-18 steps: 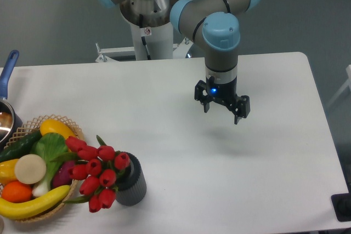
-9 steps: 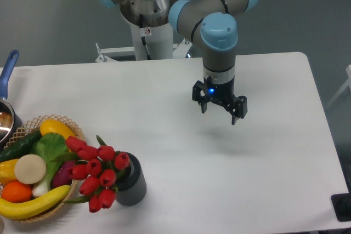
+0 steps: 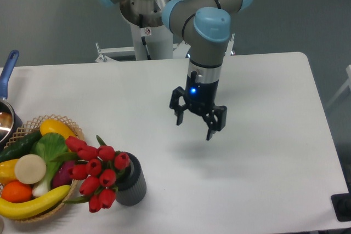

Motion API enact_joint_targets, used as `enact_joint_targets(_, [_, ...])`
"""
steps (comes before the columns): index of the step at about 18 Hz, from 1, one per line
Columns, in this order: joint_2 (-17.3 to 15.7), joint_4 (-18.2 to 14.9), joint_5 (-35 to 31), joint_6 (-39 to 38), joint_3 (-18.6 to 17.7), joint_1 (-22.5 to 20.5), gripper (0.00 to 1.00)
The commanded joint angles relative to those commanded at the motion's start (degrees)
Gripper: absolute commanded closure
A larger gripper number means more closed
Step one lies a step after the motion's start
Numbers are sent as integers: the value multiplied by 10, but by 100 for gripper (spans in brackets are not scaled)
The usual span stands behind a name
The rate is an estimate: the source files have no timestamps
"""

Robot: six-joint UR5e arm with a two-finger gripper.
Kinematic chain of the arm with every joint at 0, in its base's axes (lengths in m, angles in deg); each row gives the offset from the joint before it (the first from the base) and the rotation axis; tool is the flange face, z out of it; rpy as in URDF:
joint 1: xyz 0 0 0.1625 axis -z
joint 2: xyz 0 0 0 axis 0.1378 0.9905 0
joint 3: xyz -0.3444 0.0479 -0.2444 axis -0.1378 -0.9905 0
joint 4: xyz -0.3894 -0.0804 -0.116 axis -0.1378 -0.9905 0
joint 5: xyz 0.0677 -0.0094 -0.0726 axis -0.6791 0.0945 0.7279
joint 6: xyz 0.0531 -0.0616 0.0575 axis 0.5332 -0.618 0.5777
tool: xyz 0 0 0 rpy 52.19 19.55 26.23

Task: Pick up the flowers from the vase
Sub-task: 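Move the open gripper toward the red tulips in the black vase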

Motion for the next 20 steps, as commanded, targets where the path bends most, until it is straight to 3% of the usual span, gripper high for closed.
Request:
enact_joint_targets(2, [0, 0, 70, -13, -2, -2, 0])
enact_joint_targets(5, [1, 0, 124, -26, -1, 3, 0])
enact_joint_targets(9, [31, 2, 232, -29, 36, 1, 0])
enact_joint_targets(15, [83, 2, 244, -31, 83, 19, 0])
enact_joint_targets(20, [95, 2, 246, -54, 86, 39, 0])
